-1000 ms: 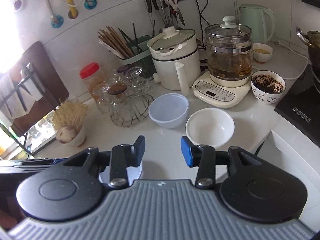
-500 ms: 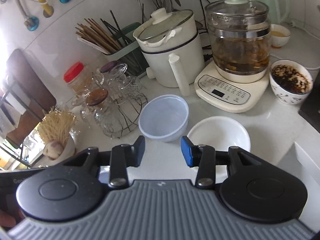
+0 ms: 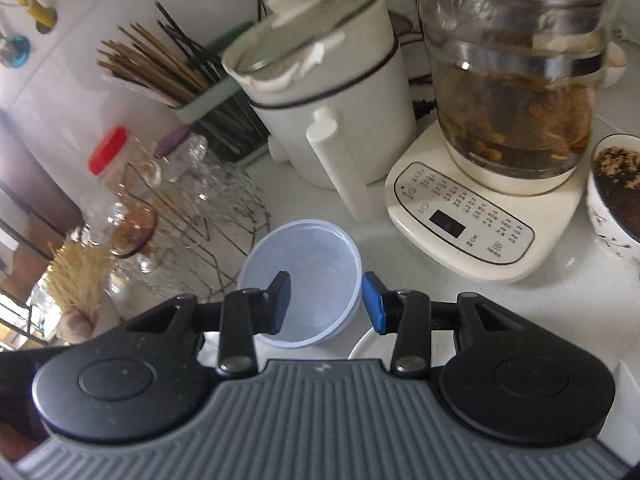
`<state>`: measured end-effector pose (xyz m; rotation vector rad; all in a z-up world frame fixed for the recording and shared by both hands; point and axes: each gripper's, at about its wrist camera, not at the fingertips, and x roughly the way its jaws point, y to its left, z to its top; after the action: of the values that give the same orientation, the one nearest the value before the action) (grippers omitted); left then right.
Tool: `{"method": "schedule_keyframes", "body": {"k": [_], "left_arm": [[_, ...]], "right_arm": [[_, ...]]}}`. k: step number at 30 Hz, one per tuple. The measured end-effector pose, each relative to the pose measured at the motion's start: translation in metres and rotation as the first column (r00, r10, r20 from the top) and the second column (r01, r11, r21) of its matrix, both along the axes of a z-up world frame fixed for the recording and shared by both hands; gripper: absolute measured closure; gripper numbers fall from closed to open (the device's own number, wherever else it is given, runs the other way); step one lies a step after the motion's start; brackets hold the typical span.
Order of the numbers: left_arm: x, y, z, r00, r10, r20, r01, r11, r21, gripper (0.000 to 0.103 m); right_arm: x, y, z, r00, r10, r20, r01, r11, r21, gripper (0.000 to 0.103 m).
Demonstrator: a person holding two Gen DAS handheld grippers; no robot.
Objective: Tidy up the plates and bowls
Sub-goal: 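Move both grippers to the second translucent bowl beside the kettle, then close both grippers on the rim of the second translucent bowl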
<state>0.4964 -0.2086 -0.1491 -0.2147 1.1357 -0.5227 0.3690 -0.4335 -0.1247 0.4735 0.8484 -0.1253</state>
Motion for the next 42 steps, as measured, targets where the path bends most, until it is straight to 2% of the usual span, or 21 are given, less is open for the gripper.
{"method": "schedule_keyframes", "body": {"k": [6,14,18,23,25,27,29,32,34,42], "left_arm": [[0.022,-0.010,-0.019,0.997,0.066,-0.047,-0.068,0.997,-0.035,0.050],[0.041,-0.023,-0.035,0.995,0.049,-0.081,-0.048,0.999,0.006,0.052],[0.049,-0.022,-0.042,0.994,0.040,-0.100,-0.039,0.999,0.003,0.056],[0.060,-0.025,-0.052,0.990,0.029,-0.140,-0.030,0.999,-0.010,0.066],[0.062,-0.026,-0.056,0.989,0.024,-0.147,-0.023,1.000,0.008,0.071],[0.062,-0.026,-0.056,0.989,0.024,-0.145,-0.021,1.000,0.021,0.082],[0.063,-0.028,-0.057,0.989,0.013,-0.149,-0.010,1.000,0.021,0.086],[0.066,-0.024,-0.056,0.985,0.009,-0.170,-0.008,1.000,0.004,0.093],[0.067,-0.021,-0.053,0.984,0.015,-0.180,-0.015,1.000,0.000,0.094],[0.053,-0.024,-0.031,0.989,-0.019,-0.146,0.026,0.999,0.041,0.094]], "right_arm": [[0.025,-0.014,-0.020,0.998,0.018,-0.052,-0.017,1.000,0.024,0.061],[0.044,-0.020,-0.041,0.994,0.023,-0.110,-0.016,0.998,0.062,0.061],[0.051,-0.022,-0.047,0.993,0.012,-0.121,-0.004,0.998,0.069,0.061],[0.056,-0.026,-0.054,0.991,-0.004,-0.135,0.015,0.996,0.085,0.070],[0.060,-0.025,-0.058,0.990,-0.008,-0.141,0.021,0.996,0.089,0.076],[0.061,-0.025,-0.060,0.989,-0.006,-0.151,0.020,0.996,0.089,0.079],[0.062,-0.023,-0.063,0.987,-0.002,-0.158,0.016,0.996,0.085,0.088],[0.062,-0.019,-0.065,0.989,0.001,-0.150,0.014,0.996,0.093,0.090],[0.063,-0.016,-0.066,0.988,0.012,-0.152,0.002,0.996,0.090,0.094],[0.045,-0.013,-0.055,0.994,0.032,-0.107,-0.024,0.997,0.074,0.094]]}}
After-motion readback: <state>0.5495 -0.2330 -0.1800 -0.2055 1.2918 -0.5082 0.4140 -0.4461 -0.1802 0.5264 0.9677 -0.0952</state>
